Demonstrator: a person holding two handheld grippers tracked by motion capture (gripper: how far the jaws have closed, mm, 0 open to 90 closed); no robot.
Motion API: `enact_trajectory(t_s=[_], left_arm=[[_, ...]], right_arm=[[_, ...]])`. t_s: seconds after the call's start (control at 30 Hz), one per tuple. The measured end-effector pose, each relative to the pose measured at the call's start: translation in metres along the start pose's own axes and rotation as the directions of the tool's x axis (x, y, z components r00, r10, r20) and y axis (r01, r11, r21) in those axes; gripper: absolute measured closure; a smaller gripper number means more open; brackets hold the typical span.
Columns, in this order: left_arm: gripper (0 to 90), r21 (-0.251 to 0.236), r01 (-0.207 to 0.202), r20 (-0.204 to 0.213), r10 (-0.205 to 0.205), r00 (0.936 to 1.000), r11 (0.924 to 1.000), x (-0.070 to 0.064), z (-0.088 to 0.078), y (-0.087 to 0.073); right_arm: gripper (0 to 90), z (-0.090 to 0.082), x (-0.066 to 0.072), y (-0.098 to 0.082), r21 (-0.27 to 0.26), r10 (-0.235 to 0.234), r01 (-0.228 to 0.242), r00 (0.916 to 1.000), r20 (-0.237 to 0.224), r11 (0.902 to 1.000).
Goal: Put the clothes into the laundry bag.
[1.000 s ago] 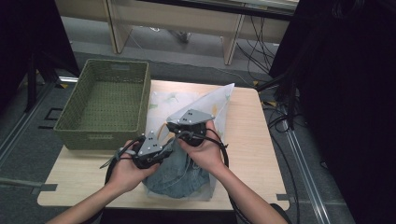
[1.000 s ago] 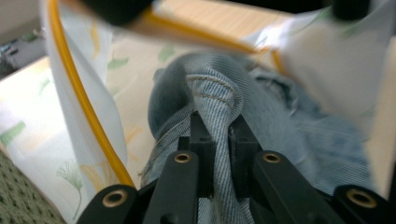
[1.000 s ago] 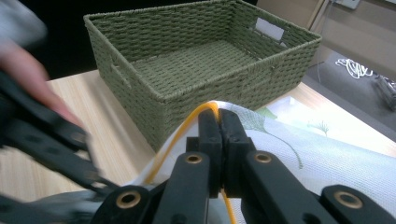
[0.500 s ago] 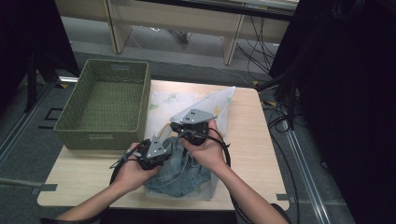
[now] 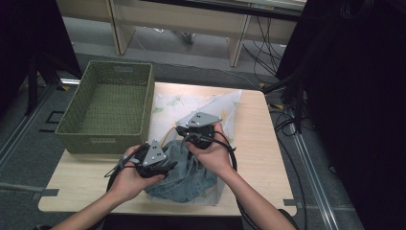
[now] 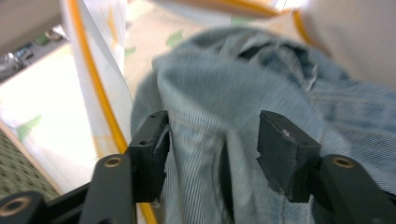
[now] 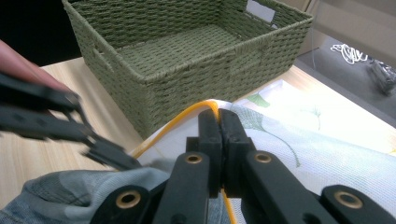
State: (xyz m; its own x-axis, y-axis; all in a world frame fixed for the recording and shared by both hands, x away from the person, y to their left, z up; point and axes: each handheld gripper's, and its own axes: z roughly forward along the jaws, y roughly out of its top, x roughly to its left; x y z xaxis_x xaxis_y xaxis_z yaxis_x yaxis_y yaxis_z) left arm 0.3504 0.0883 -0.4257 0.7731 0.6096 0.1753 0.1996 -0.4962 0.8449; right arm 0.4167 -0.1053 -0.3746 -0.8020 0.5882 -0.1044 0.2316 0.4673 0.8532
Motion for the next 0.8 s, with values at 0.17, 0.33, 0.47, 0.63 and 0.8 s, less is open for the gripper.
enact_trajectory(t_s=[0.17,0.33,0.47,0.63,0.8], left_arm=[[39.3,-0.044,-0.019,-0.006,0.018,0.9998,0.9989,-0.002,-0.023,0.005],[37.6,-0.008,-0.068,0.054,0.068,0.9962,0.9977,-0.014,-0.037,-0.002],[33.5,0.044,-0.103,0.129,0.097,0.9869,0.9937,-0.029,-0.030,-0.018],[29.4,0.108,-0.186,0.218,0.159,0.9628,0.9765,-0.046,-0.009,-0.029],[26.8,0.139,-0.212,0.253,0.173,0.9519,0.9672,-0.050,0.011,-0.033]], right_arm=[[90.0,0.000,-0.002,0.000,-0.004,-0.001,0.001,1.0000,0.004,1.0000],[90.0,-0.001,-0.001,0.001,-0.003,-0.004,0.004,1.0000,0.007,1.0000],[90.0,0.000,0.000,0.001,-0.002,-0.004,0.004,1.0000,0.003,1.0000],[90.0,0.000,0.000,0.001,-0.001,-0.007,0.007,1.0000,0.003,1.0000],[90.0,0.000,0.000,0.001,-0.001,-0.006,0.006,1.0000,0.000,1.0000]])
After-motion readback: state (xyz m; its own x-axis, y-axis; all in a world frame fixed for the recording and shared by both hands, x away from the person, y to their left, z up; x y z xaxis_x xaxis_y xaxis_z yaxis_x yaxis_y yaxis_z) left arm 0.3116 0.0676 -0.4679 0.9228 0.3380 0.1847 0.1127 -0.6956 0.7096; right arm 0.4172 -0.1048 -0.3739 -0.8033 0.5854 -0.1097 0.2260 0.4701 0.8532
